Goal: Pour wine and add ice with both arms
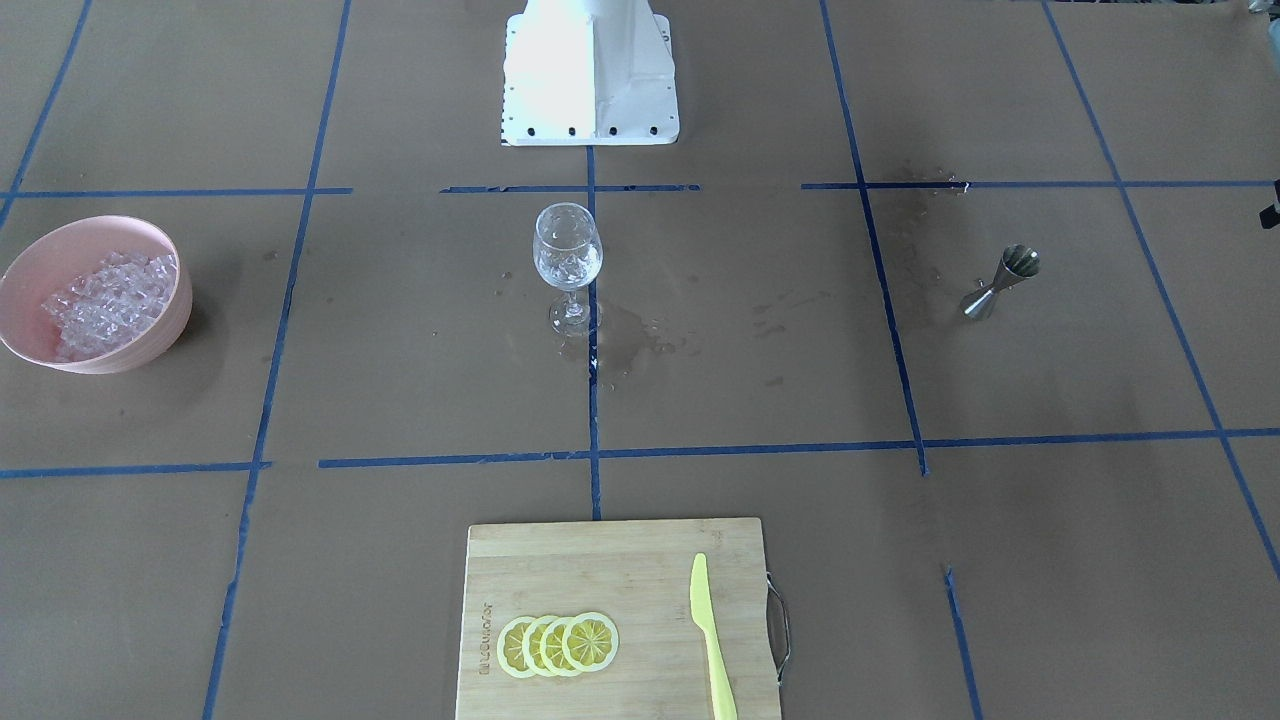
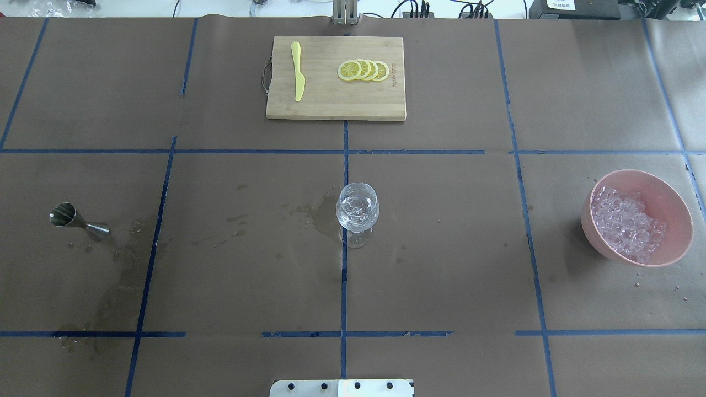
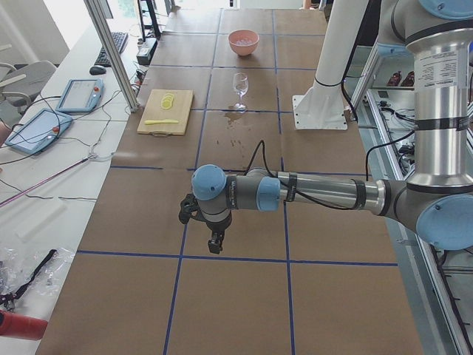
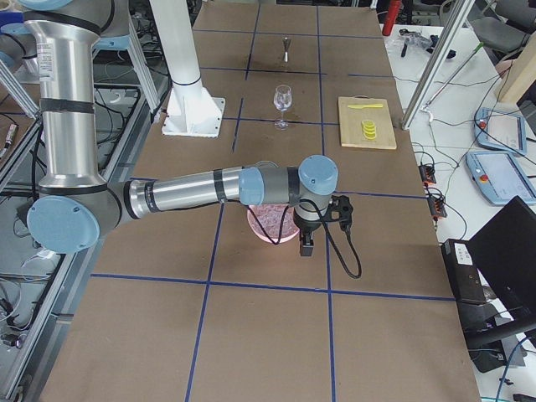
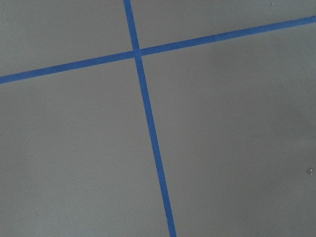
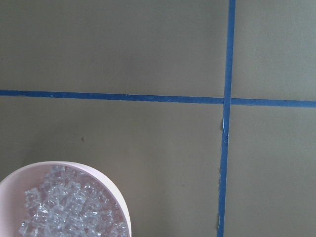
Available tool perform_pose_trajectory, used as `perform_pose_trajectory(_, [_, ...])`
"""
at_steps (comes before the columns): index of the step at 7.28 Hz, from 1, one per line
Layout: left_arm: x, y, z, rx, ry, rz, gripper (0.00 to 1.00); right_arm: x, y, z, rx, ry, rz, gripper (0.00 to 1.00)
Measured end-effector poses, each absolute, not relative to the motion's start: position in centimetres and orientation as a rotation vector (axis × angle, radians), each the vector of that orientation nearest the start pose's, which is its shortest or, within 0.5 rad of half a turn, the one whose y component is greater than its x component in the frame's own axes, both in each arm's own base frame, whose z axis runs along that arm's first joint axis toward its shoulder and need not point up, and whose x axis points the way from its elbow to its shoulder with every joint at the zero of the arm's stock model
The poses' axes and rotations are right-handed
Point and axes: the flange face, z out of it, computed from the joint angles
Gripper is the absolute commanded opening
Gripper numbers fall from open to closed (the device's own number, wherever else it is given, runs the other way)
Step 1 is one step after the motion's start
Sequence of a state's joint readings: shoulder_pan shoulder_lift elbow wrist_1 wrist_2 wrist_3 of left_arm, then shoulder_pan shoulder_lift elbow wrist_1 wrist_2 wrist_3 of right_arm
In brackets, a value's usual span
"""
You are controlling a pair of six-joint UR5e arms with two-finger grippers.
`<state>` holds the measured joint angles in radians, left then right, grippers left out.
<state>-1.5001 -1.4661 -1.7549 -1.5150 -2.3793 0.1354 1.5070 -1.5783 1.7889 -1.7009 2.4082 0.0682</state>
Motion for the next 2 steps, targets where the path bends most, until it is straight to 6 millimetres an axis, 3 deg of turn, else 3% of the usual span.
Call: perform_pose_trajectory(2, [-2.93, -45.8, 61.73, 0.05, 0.809, 0.199, 1.0, 2.84, -48.69, 55.8, 0.032, -0.839, -0.034, 1.0])
